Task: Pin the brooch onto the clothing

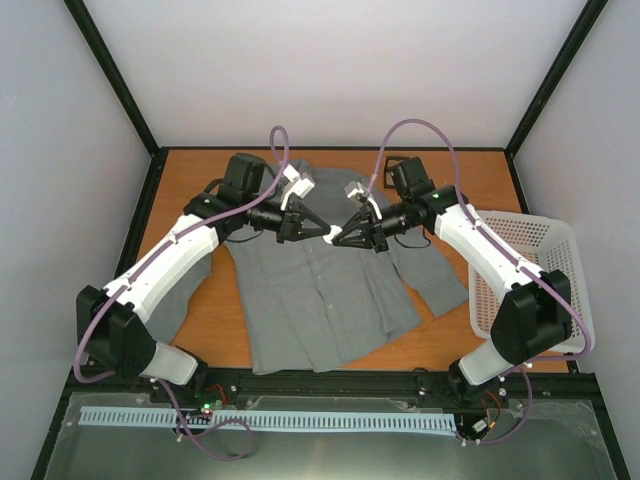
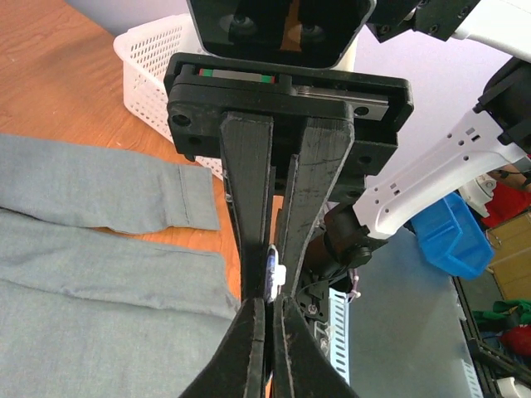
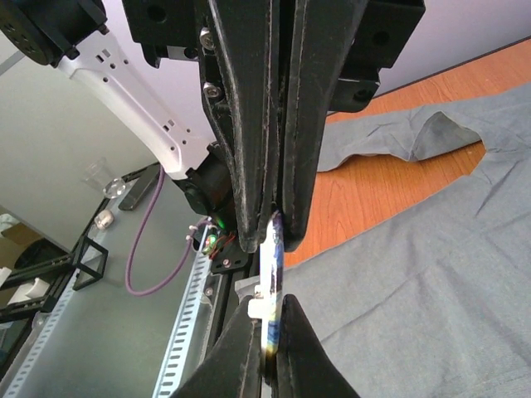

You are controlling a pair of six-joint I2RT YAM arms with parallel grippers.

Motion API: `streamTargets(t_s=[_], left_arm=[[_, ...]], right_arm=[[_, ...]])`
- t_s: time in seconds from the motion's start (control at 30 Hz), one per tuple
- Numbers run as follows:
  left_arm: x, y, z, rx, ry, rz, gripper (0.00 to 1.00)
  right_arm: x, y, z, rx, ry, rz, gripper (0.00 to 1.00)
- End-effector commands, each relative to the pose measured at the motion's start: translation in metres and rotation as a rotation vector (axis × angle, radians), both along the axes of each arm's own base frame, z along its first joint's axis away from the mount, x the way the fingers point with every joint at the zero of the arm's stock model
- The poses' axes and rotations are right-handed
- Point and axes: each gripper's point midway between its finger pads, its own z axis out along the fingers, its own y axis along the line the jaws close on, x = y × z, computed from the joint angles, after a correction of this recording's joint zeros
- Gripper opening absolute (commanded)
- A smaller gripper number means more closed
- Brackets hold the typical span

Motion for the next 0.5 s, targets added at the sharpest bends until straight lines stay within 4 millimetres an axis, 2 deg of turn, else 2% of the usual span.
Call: streamTargets(t_s=[0.0,0.03,0.17,0.2,0.23,0.33,0.47], left_arm=[[-0.003,-0.005,0.021,-0.04,-0.033,-0.029,0.01],[-0.003,-0.005,0.021,-0.035,-0.039,-0.023,0.01],[0.001,0.0,0.035,-0.042,-0.115,0.039,0.01],[0.005,0.002,0.039,-0.045,-0.136,0.077,0.01],[0.008,0.004,0.046,-0.058,-0.165,0.113,0.01],[0.026,0.013,0.064,-0.098,-0.218,0.273,0.01],[0.044,0.024,0.101,-0.233,-0.25,0.444,0.01]], right_arm=[[0.001,-0.001,0.019,0.004,-0.074,-0.018,0.03],[0.003,-0.001,0.019,-0.013,-0.072,-0.04,0.09],[0.007,-0.009,0.02,-0.058,-0.105,-0.162,0.44],[0.01,-0.013,0.022,-0.071,-0.116,-0.227,0.76],[0.014,-0.018,0.022,-0.086,-0.124,-0.298,0.97],[0.019,-0.038,0.037,-0.109,-0.17,-0.473,1.0],[0.05,-0.073,0.051,-0.173,-0.122,-0.83,1.0]])
